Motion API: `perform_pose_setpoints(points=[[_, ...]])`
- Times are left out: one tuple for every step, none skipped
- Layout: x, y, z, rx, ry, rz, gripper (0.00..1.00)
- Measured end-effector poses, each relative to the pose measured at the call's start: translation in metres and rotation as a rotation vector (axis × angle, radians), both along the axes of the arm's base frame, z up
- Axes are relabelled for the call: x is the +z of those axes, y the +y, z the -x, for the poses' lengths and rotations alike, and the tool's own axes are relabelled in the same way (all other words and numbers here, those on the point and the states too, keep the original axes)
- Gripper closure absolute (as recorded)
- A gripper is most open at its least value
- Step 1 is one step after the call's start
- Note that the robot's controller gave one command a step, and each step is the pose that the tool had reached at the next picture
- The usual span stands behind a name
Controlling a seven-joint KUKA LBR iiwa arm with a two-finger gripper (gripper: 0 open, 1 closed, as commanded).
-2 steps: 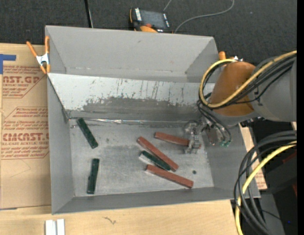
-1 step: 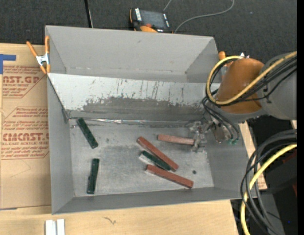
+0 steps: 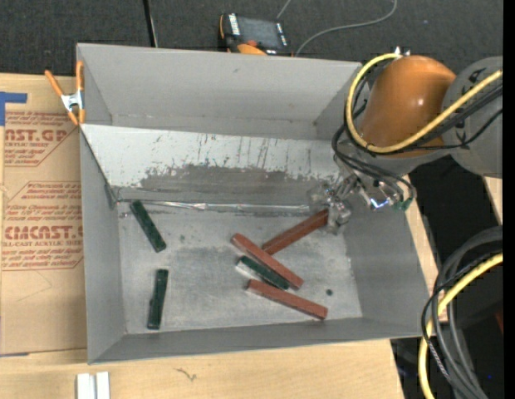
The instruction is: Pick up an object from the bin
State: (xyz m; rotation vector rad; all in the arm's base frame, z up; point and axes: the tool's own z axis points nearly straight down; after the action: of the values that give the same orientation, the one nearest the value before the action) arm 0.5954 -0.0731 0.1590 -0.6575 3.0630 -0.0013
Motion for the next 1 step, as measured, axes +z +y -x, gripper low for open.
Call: perform_pose_setpoints(points=[[0.1578, 0.0227, 0.0174, 0.192, -0.003, 0.003, 1.00]])
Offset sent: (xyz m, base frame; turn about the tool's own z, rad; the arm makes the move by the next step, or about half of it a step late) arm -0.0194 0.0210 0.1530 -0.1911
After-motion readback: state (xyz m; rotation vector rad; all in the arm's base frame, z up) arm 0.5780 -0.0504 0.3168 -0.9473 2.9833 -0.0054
